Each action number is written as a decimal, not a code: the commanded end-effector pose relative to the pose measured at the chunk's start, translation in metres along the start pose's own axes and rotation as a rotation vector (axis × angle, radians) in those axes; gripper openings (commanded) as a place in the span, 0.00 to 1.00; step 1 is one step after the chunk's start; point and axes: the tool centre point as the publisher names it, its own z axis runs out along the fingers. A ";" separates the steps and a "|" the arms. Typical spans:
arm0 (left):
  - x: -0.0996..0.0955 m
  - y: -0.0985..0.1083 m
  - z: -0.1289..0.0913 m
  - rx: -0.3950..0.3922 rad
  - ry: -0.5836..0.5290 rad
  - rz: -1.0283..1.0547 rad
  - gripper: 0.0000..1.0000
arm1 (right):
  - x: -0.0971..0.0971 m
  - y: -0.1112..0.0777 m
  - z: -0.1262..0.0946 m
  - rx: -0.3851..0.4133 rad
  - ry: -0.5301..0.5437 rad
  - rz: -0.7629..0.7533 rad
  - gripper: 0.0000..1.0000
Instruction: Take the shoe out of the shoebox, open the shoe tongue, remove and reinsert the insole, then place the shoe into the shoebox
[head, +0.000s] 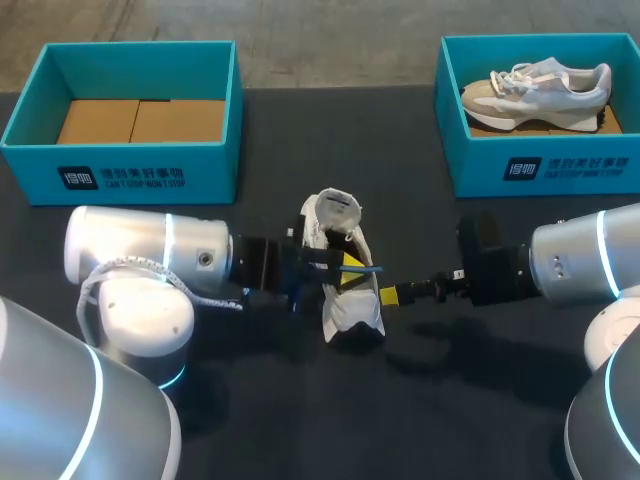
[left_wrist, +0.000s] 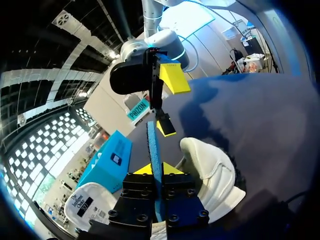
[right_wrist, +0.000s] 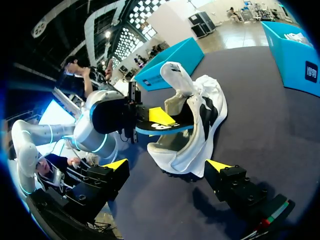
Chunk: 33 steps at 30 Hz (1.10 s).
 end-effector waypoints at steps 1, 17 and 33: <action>-0.001 0.009 0.005 -0.005 0.008 0.004 0.00 | 0.002 0.001 0.003 0.003 -0.009 0.002 1.00; -0.003 0.012 -0.001 -0.020 -0.027 -0.006 0.71 | 0.002 0.001 0.003 0.003 -0.009 0.002 1.00; 0.001 -0.002 0.005 0.026 -0.006 0.001 0.00 | 0.002 0.001 0.003 0.003 -0.009 0.002 1.00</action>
